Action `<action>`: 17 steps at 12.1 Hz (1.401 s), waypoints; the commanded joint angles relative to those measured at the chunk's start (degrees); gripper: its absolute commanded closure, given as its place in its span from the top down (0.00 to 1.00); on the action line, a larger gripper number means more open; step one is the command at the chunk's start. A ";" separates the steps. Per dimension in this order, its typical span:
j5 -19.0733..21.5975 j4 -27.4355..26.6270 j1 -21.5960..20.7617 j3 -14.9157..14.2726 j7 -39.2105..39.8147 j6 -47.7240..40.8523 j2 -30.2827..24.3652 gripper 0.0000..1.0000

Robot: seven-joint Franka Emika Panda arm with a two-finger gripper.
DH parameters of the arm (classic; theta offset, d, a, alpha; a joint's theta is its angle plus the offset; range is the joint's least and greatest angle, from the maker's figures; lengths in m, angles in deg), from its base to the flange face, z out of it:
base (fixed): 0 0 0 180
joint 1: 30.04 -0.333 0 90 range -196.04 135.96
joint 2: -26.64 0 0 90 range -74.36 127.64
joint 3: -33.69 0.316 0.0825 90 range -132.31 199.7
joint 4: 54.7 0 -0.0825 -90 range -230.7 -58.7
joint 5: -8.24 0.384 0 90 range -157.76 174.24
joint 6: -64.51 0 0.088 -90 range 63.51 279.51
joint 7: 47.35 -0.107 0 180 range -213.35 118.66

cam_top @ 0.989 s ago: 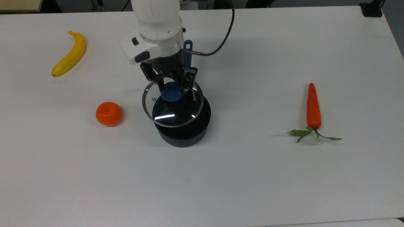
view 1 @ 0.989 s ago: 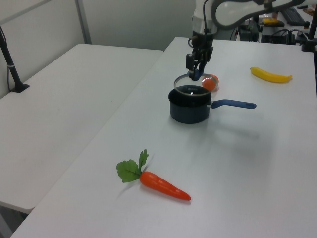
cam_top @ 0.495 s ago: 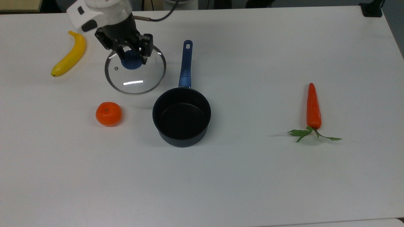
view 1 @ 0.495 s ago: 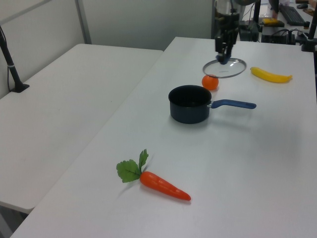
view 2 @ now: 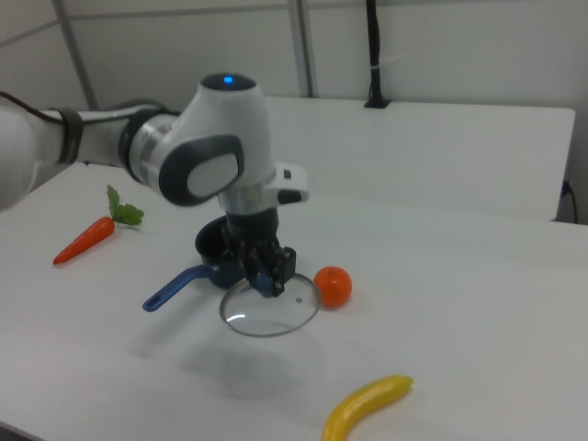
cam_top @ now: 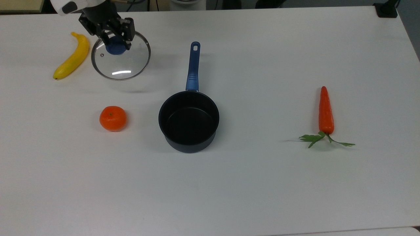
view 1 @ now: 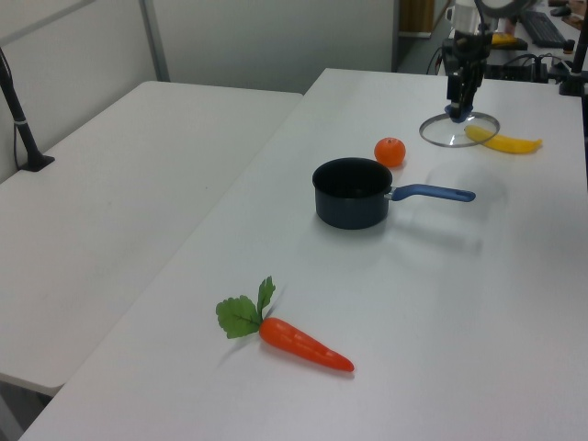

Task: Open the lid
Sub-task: 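Carry the lid away from the saucepan toward the banana, then lower the lid onto the table beside the orange and release it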

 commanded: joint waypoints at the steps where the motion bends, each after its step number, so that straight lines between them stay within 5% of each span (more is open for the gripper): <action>1: 0.37 -6.61 -0.57 0.23 0.80 9.03 -1.10 0.36; 13: 0.37 -5.91 -3.38 0.58 -3.68 18.44 10.16 0.38; 15: 0.37 -5.82 -3.21 0.58 -3.68 17.83 9.64 0.51; 17: 0.37 -5.82 -2.94 0.58 -3.95 17.30 8.93 0.81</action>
